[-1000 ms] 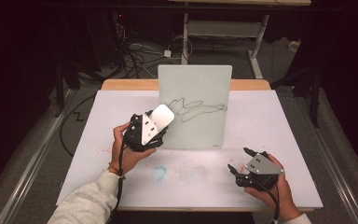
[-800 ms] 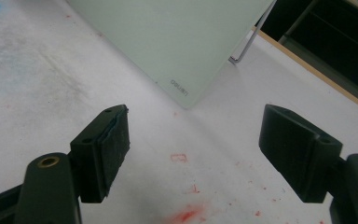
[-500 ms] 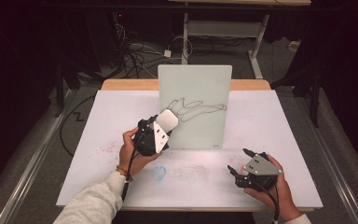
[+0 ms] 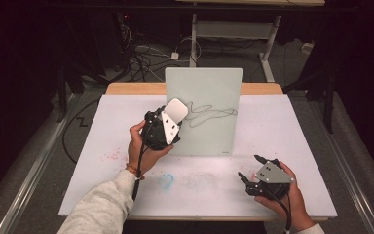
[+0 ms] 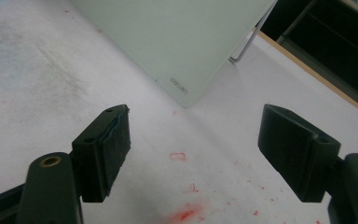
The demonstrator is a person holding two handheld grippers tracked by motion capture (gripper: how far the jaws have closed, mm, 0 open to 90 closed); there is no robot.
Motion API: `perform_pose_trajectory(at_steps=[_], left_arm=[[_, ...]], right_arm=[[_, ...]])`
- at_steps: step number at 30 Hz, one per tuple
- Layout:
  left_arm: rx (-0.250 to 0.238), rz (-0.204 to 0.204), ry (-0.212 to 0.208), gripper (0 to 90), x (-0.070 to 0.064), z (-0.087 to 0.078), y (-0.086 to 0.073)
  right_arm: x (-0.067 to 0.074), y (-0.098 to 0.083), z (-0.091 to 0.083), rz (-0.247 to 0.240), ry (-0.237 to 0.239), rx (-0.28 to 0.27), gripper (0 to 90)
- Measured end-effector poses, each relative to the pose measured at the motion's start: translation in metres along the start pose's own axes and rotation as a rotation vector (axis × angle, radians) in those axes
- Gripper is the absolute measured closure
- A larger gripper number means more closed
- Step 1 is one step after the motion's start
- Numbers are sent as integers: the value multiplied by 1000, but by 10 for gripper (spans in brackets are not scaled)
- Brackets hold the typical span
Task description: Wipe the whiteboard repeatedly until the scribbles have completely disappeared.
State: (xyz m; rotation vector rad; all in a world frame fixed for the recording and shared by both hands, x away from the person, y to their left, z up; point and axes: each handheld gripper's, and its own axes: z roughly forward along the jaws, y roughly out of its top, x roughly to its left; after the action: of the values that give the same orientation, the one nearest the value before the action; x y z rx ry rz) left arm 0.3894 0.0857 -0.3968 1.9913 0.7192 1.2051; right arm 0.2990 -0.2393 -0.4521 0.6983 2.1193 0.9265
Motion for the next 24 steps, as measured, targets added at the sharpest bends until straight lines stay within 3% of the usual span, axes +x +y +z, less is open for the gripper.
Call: perform_pose_trajectory(at_steps=[8,14,17,24], left_arm=[[20,79,21,290,-36,6,-9],[37,98,-4,291,-47,6,-14],[32,72,-42,291,-37,6,-10],[-5,-20,-37,290,-8,5,9]], right_arm=[[1,-1,1,-1,8,5,258],[1,0,0,-1,9,5,258],[1,0,0,1,9,4,258],[-1,-1,0,9,3,2,257]])
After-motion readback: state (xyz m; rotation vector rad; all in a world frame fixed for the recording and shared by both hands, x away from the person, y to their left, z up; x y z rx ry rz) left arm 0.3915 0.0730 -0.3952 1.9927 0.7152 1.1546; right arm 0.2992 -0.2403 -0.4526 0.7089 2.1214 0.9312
